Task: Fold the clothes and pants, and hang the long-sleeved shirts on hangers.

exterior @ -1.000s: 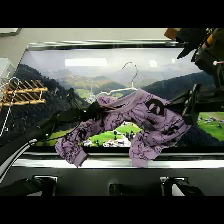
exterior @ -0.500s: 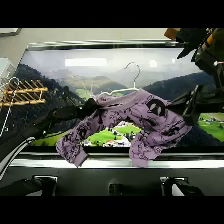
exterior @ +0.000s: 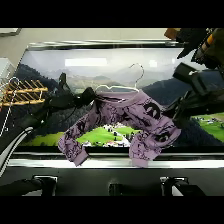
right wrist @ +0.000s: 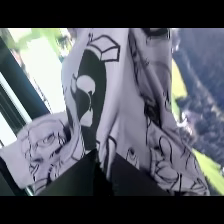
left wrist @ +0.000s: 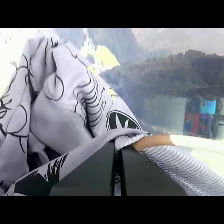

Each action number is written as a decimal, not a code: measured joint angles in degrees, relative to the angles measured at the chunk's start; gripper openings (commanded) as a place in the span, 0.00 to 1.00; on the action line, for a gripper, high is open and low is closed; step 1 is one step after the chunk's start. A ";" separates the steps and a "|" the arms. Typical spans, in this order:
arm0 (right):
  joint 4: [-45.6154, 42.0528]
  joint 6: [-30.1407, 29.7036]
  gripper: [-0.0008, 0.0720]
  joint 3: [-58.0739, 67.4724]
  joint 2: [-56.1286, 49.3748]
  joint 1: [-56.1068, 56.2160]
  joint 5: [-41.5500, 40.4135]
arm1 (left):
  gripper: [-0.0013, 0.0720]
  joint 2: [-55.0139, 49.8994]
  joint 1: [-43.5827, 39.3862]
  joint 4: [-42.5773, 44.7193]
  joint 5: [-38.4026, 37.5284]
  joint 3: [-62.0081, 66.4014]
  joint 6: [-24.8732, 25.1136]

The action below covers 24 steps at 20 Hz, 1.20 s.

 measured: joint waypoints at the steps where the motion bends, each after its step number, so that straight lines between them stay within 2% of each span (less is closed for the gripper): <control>1: -1.22 0.96 0.07 -0.11 -0.02 0.87 -0.17 | 0.06 -0.42 0.39 0.46 0.83 0.83 0.22; 8: -5.25 5.35 0.07 -0.31 0.83 2.73 0.83 | 0.05 -1.84 3.91 3.08 3.87 3.52 1.07; 17: -7.19 7.52 0.07 -0.33 0.81 4.28 0.26 | 0.05 -2.56 6.05 4.44 4.96 6.43 1.25; 24: -13.55 16.39 0.07 -0.33 -5.05 15.13 -5.46 | 0.05 -2.60 6.01 7.19 10.49 14.25 2.45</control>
